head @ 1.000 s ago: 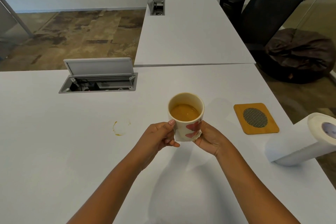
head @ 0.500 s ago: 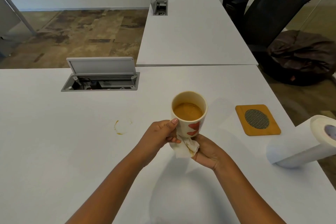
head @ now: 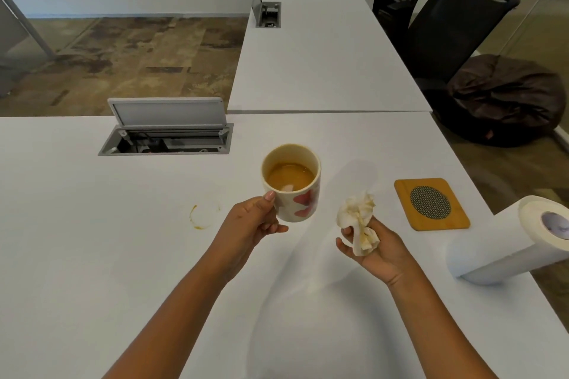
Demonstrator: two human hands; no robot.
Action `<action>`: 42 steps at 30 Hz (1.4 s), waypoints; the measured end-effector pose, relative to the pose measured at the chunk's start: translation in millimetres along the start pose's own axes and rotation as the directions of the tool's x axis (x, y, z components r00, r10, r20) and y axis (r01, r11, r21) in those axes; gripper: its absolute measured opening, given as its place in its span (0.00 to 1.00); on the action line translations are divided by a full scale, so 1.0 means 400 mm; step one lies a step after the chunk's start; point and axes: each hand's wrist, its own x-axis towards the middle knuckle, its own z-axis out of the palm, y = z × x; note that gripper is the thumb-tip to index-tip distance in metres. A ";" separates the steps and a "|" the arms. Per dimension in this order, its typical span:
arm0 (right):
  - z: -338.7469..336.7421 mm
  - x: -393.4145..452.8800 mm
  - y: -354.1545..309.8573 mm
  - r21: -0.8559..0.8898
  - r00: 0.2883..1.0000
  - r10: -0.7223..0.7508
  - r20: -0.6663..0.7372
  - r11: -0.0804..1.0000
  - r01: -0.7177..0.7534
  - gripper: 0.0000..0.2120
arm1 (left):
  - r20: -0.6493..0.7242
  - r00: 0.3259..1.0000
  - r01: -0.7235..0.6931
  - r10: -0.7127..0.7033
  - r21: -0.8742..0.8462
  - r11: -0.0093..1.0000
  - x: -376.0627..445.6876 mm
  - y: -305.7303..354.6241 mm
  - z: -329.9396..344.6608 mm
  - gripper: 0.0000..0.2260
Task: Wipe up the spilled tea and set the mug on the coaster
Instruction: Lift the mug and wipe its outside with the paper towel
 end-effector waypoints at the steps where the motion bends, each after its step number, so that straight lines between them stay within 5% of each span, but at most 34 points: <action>1: -0.007 0.003 -0.003 -0.027 1.000 0.014 -0.018 1.000 -0.015 0.12 | -0.018 1.000 0.014 -0.014 -0.012 1.000 -0.002 -0.006 -0.006 0.17; 6: 0.005 0.010 0.032 -0.164 0.990 0.069 -0.122 0.983 -0.088 0.10 | -0.044 0.998 0.047 -0.048 -0.040 0.998 -0.018 -0.032 -0.011 0.17; 14: 0.033 0.013 0.078 -0.206 1.000 0.020 0.009 0.978 -0.018 0.13 | -0.030 0.999 0.018 -0.020 -0.050 0.999 -0.034 -0.039 -0.002 0.17; 22: 0.051 0.027 0.099 -0.347 0.993 -0.042 -0.114 0.938 0.000 0.10 | -0.042 0.999 0.009 -0.010 -0.030 1.000 -0.024 -0.023 -0.002 0.17; 29: 0.062 0.043 0.124 -0.612 0.966 -0.186 -0.177 0.790 0.040 0.07 | -0.031 0.998 0.044 -0.045 -0.035 0.998 -0.031 -0.032 0.012 0.17; 33: 0.073 0.048 0.136 -0.764 0.940 -0.299 -0.161 0.641 0.073 0.13 | -0.019 0.998 0.056 -0.056 -0.042 0.998 -0.032 -0.038 0.017 0.19; 38: 0.057 0.066 0.160 -0.985 0.915 -0.401 0.037 0.141 0.102 0.09 | -0.030 0.998 0.046 -0.047 -0.041 0.998 -0.027 -0.039 0.006 0.18; 40: 0.052 0.067 0.163 -0.966 0.951 -0.303 0.053 0.225 0.126 0.12 | -0.049 0.998 0.045 -0.047 -0.041 0.998 -0.023 -0.038 -0.001 0.18; 42: 0.054 0.060 0.159 -0.899 0.981 -0.192 0.039 0.422 0.118 0.10 | -0.054 0.998 0.038 -0.040 -0.031 0.999 -0.021 -0.036 -0.007 0.17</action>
